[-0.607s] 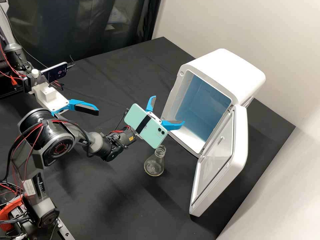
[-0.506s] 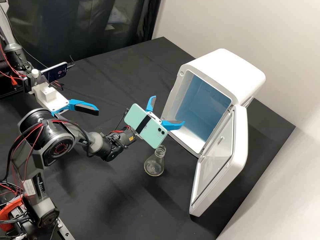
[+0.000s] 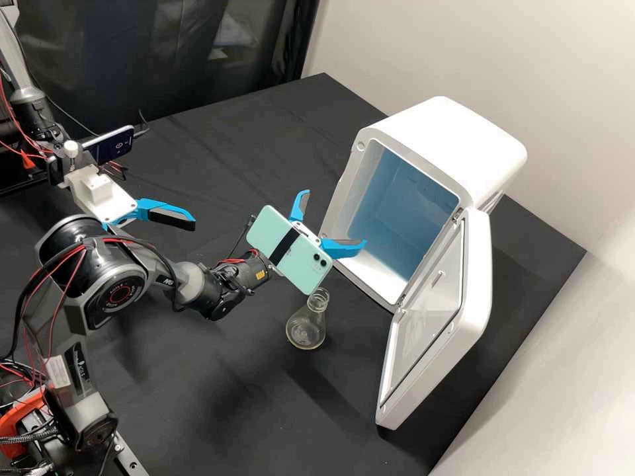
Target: Place the flask in the incubator
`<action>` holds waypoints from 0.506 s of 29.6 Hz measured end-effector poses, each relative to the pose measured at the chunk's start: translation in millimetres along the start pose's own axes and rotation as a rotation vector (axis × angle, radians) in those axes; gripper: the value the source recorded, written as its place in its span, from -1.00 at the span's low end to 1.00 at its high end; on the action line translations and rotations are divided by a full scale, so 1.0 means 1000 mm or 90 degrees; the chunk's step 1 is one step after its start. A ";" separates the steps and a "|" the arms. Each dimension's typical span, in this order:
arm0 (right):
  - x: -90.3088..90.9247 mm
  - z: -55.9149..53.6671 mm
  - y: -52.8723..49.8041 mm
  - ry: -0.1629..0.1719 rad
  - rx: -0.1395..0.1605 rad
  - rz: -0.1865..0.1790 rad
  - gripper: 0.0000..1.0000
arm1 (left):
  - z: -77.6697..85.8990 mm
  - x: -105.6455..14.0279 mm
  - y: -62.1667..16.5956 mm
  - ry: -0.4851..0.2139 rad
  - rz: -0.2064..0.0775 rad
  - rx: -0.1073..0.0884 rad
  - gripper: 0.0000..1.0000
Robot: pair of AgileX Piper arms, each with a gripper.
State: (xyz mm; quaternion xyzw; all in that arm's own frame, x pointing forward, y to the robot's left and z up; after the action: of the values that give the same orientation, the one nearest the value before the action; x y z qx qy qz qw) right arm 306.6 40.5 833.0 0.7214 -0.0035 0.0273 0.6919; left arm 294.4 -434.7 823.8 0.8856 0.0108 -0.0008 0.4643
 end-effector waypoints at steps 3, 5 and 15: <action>0.000 0.000 0.000 0.000 0.000 0.000 1.00 | -0.012 -0.007 -0.0074 0.013 -0.016 -0.015 1.00; 0.000 0.000 0.000 0.000 0.000 0.000 1.00 | -0.019 -0.014 -0.0113 0.015 -0.025 -0.021 1.00; 0.000 0.000 0.000 0.000 0.000 0.000 1.00 | -0.056 -0.040 -0.0146 0.041 -0.010 -0.063 1.00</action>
State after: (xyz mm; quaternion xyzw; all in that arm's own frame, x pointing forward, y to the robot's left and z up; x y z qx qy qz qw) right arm 306.6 40.5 833.0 0.7214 -0.0035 0.0273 0.6919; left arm 253.7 -381.2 844.1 0.8610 0.0326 0.0248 0.5069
